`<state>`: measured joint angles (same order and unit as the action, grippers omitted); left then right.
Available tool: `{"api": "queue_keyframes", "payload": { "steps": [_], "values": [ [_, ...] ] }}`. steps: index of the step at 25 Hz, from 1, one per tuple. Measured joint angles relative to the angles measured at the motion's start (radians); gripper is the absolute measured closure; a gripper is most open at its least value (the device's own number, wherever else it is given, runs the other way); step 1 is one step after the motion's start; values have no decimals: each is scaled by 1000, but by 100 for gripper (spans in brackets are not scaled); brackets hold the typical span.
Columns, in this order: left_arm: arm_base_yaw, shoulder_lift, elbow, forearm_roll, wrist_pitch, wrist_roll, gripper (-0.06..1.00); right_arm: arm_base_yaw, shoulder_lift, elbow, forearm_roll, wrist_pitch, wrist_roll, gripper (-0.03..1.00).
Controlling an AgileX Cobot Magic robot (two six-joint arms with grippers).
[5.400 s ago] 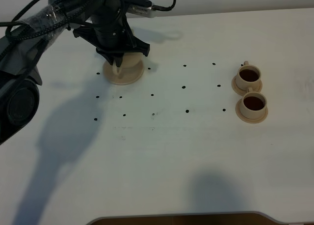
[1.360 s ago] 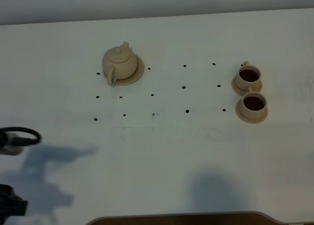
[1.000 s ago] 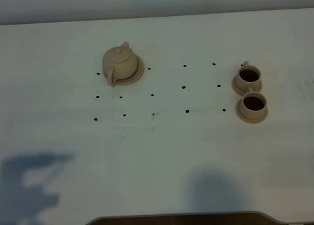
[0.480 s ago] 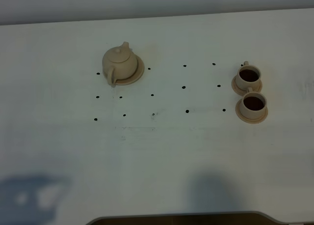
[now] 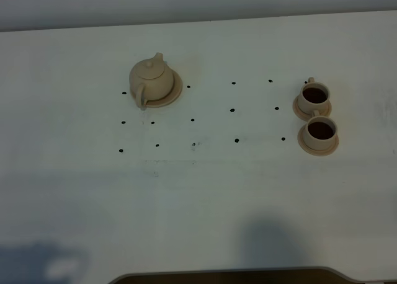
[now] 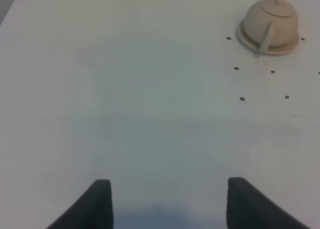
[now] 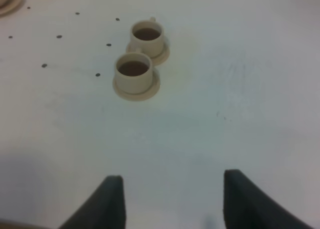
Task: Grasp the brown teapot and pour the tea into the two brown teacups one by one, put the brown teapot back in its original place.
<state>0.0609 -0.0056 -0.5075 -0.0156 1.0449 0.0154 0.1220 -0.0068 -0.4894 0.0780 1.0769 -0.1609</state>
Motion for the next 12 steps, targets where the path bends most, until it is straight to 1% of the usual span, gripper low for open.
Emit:
{"api": "queue_keyframes", "payload": {
  "steps": [12],
  "values": [
    [0,0,0,0,0,9,42,0,0,0,0,0,0,53]
  ]
}}
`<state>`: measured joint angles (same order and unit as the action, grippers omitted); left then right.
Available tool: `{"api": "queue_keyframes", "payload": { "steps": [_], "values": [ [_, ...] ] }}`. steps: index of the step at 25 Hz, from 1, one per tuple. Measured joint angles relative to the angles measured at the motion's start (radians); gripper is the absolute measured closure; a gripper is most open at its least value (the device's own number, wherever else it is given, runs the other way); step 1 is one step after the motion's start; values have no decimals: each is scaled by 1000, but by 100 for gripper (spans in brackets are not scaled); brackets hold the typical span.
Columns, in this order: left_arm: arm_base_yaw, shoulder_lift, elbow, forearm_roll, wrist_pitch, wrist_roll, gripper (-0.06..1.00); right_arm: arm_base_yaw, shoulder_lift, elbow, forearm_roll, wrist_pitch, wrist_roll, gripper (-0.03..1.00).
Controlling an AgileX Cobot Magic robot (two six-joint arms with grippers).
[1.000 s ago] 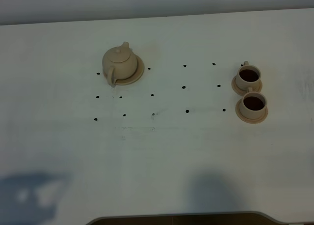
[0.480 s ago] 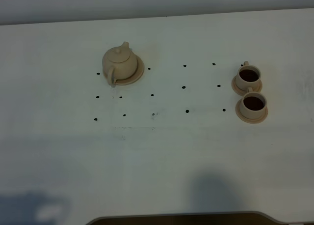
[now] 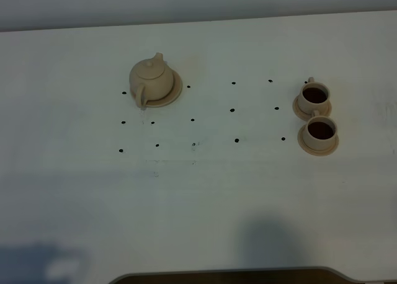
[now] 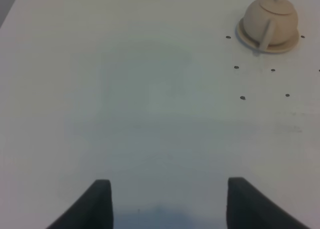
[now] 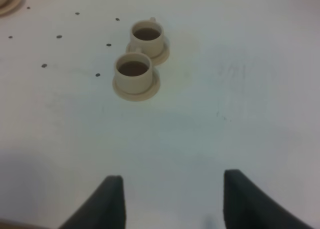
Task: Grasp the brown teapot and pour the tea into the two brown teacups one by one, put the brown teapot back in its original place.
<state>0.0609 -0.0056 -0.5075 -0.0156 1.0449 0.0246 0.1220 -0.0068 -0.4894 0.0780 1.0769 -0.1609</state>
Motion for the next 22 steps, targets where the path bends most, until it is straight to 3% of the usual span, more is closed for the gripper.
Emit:
{"api": "queue_keyframes", "payload": {
  "steps": [22],
  "values": [
    [0,0,0,0,0,0,42,0,0,0,0,0,0,53]
  ]
}}
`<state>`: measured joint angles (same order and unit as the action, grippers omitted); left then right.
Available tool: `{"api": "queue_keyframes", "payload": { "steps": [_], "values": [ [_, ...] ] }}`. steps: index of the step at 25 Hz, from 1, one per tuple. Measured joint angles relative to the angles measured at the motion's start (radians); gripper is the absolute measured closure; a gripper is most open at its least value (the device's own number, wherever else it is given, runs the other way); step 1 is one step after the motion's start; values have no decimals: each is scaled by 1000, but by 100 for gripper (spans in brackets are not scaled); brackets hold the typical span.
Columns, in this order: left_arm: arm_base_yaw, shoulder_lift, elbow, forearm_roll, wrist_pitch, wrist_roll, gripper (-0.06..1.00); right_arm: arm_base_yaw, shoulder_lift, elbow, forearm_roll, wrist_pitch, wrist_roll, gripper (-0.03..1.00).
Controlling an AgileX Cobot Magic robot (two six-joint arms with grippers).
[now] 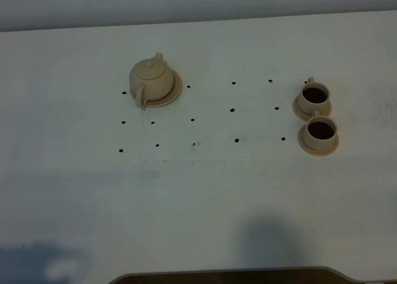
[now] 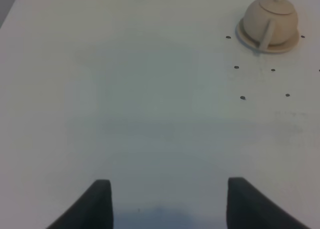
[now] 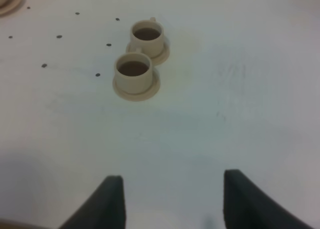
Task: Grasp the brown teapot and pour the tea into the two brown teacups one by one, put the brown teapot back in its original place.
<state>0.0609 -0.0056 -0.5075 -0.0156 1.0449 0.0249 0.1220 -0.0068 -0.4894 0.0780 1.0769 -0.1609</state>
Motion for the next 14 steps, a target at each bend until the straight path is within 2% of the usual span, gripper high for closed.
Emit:
{"api": "queue_keyframes", "payload": {
  "steps": [14],
  "values": [
    [0,0,0,0,0,0,42,0,0,0,0,0,0,53]
  ]
}}
